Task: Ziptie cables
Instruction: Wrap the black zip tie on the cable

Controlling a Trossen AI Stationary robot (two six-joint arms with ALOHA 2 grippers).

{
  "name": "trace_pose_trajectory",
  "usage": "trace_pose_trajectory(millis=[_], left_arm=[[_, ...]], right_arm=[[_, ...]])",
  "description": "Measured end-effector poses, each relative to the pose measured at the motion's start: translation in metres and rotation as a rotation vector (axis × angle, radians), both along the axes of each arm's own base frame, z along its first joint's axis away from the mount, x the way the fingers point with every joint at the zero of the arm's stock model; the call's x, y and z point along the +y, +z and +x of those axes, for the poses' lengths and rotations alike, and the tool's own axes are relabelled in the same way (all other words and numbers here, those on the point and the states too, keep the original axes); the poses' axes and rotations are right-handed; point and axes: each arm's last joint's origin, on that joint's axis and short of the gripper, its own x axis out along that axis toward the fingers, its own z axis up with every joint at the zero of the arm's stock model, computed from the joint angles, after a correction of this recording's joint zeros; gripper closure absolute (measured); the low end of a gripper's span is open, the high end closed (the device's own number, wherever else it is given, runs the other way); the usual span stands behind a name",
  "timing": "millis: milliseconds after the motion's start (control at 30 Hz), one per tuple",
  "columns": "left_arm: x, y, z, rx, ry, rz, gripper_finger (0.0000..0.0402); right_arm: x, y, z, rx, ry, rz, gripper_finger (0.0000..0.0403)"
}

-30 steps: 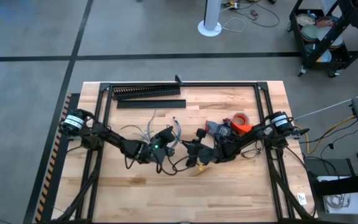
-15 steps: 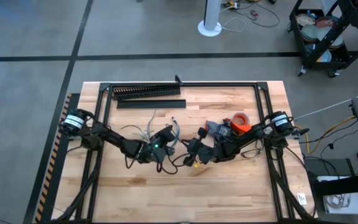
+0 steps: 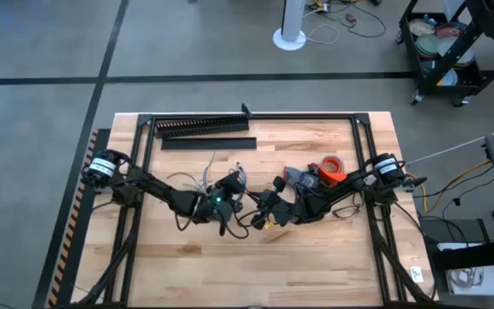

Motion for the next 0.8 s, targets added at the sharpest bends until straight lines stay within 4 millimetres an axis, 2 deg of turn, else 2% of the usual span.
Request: trace_pose_trajectory(millis=[800], left_arm=[[0.0074,-0.0005,0.0019,-0.004,0.001,-0.020,0.0402]], right_arm=[[0.0002,-0.0001,-0.0002,-0.012,-0.009,0.022,0.0403]])
